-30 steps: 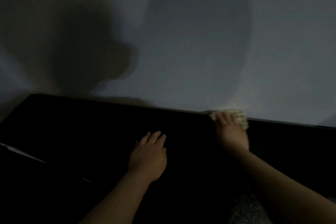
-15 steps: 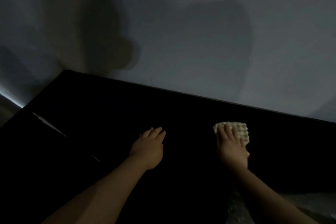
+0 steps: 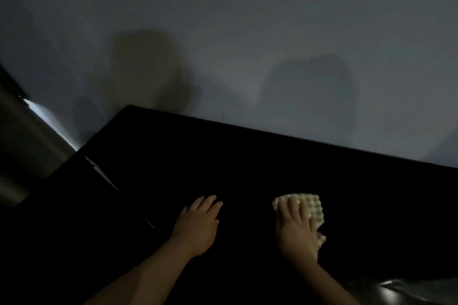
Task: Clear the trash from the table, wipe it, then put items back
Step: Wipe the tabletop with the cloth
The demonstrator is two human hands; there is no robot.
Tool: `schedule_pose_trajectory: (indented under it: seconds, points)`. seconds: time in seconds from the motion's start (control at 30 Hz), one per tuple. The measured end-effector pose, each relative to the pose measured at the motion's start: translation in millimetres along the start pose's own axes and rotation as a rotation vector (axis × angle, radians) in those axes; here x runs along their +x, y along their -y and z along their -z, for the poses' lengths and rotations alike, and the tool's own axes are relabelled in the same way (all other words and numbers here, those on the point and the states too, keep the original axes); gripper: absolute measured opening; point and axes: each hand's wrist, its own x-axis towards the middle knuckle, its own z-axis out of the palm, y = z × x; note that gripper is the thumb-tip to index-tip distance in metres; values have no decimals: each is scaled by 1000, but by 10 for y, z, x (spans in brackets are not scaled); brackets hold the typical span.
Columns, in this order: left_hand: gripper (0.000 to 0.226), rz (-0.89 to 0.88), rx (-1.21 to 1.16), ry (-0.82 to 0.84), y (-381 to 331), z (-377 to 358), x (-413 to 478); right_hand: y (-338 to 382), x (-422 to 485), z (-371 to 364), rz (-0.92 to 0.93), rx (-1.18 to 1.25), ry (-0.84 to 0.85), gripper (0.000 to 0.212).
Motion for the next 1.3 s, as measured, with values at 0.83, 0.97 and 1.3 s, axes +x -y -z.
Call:
schedule_pose_trajectory:
  seconds: [0.83, 0.97, 1.3]
  points:
    - [56, -94, 4, 102, 1191, 529, 728, 1102, 776, -99, -315, 30, -78, 50]
    - [55, -29, 96, 65, 1079, 595, 876, 1453, 813, -354, 104, -138, 6, 52]
    - [53, -47, 60, 164, 1087, 793, 1141, 1180, 1278, -32, -206, 9, -39, 51]
